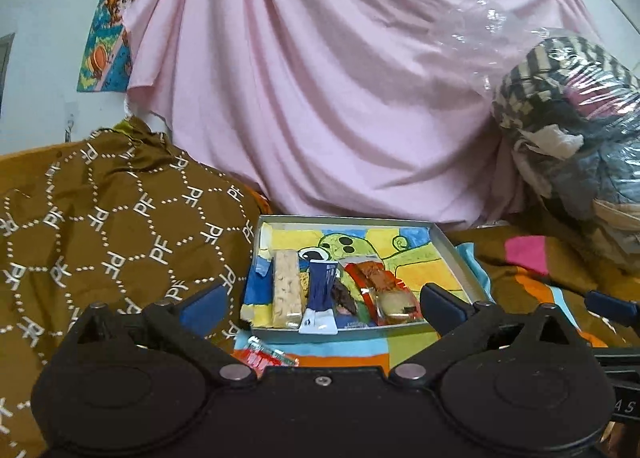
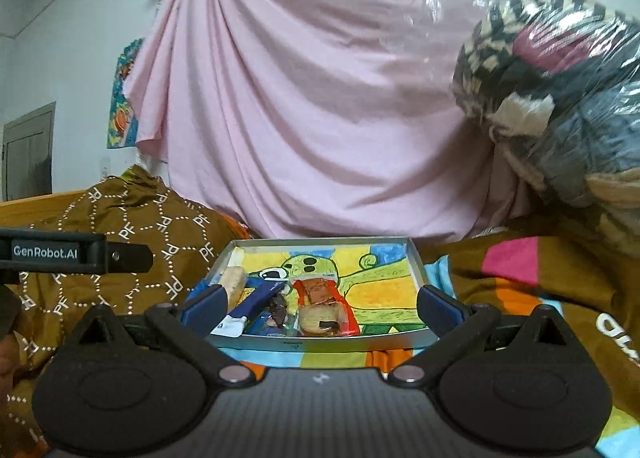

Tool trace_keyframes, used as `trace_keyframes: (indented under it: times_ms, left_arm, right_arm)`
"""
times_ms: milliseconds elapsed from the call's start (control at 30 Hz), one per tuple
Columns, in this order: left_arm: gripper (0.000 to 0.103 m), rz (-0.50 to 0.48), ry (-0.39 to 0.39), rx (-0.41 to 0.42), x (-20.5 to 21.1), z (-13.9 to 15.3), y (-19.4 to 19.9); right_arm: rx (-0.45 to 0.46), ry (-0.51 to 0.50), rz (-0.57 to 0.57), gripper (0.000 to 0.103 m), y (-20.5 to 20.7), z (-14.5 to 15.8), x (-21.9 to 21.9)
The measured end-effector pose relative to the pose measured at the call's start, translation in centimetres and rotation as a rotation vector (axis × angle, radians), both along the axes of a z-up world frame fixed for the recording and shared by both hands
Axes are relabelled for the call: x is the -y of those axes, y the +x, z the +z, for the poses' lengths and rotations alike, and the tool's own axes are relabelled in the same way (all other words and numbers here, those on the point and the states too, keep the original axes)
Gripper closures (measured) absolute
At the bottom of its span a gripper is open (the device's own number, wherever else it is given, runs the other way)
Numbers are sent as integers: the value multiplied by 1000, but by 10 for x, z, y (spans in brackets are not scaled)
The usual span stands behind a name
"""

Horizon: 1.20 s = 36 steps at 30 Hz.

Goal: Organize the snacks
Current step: 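Open both tools and withdraw them from the tray, then move both tools back toward the remaining snacks beside the tray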

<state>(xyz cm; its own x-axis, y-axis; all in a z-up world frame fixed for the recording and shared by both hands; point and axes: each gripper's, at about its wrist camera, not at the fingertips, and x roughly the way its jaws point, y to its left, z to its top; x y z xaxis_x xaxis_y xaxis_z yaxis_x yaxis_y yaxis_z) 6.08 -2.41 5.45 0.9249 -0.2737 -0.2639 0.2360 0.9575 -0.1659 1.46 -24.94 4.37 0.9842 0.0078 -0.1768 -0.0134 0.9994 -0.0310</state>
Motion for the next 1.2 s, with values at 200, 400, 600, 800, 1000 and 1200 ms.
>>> trace_keyframes:
  times_ms: [200, 400, 600, 800, 1000, 1200]
  left_arm:
    - [1, -10, 39, -20, -7, -11, -34]
    - [1, -56, 56, -117, -9, -26, -52]
    - [1, -69, 86, -176, -11, -39, -63]
    - [1, -67, 115, -236, -11, -47, -64]
    - [1, -54, 154, -290, -10, -56, -62]
    - [1, -47, 151, -300, -11, -57, -61]
  right_arm:
    - [-32, 17, 7, 0, -32, -4, -8]
    - [-113, 10, -31, 0, -55, -17, -17]
    - [-169, 14, -55, 0, -63, -23, -21]
    - [-264, 21, -90, 0, -58, -33, -21]
    - [-317, 44, -91, 0, -52, -38, -17]
    - [-333, 43, -89, 0, -51, -38, -19]
